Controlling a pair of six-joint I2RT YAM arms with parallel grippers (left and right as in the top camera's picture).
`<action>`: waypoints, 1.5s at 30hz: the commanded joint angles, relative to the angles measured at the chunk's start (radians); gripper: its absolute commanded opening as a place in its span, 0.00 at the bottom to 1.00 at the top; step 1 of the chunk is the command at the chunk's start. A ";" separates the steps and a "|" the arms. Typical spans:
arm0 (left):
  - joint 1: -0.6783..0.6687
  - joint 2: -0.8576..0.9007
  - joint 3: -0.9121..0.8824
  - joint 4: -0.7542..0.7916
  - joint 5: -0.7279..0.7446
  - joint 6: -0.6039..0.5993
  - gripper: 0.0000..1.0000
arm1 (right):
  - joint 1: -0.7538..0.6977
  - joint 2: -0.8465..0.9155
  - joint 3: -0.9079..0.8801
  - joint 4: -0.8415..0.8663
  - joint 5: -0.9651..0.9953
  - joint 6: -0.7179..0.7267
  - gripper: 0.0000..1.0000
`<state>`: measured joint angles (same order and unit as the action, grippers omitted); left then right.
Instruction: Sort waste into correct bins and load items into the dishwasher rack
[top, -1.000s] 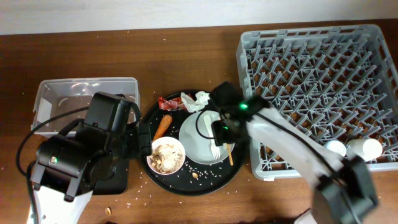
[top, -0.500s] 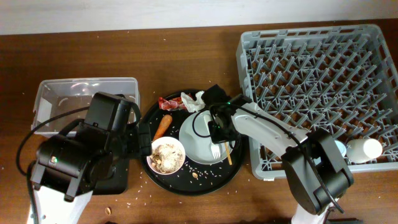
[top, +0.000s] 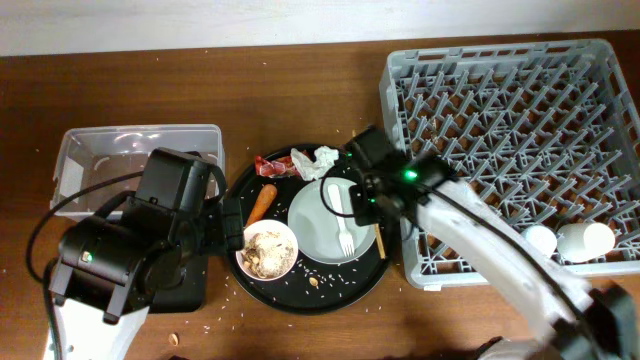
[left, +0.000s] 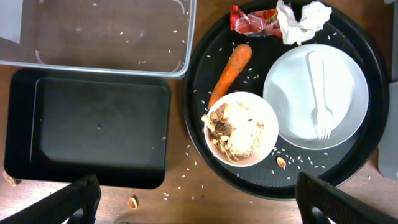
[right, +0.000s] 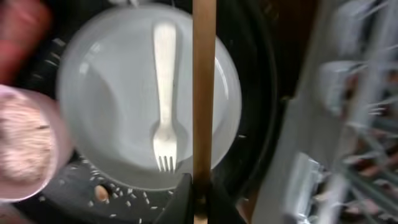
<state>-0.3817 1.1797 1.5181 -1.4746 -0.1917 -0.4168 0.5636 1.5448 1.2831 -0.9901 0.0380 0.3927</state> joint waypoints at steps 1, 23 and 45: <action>0.005 -0.010 0.016 -0.001 -0.015 -0.013 0.99 | -0.023 -0.154 0.021 -0.007 0.150 0.005 0.04; 0.005 -0.010 0.016 -0.001 -0.015 -0.013 0.99 | -0.095 -0.018 0.042 0.048 -0.102 -0.164 0.61; 0.005 -0.010 0.016 -0.001 -0.015 -0.013 0.99 | 0.085 0.432 0.029 0.085 -0.098 0.073 0.21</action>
<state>-0.3817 1.1797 1.5185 -1.4742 -0.1921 -0.4168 0.6430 1.9701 1.3102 -0.8921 -0.0517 0.4461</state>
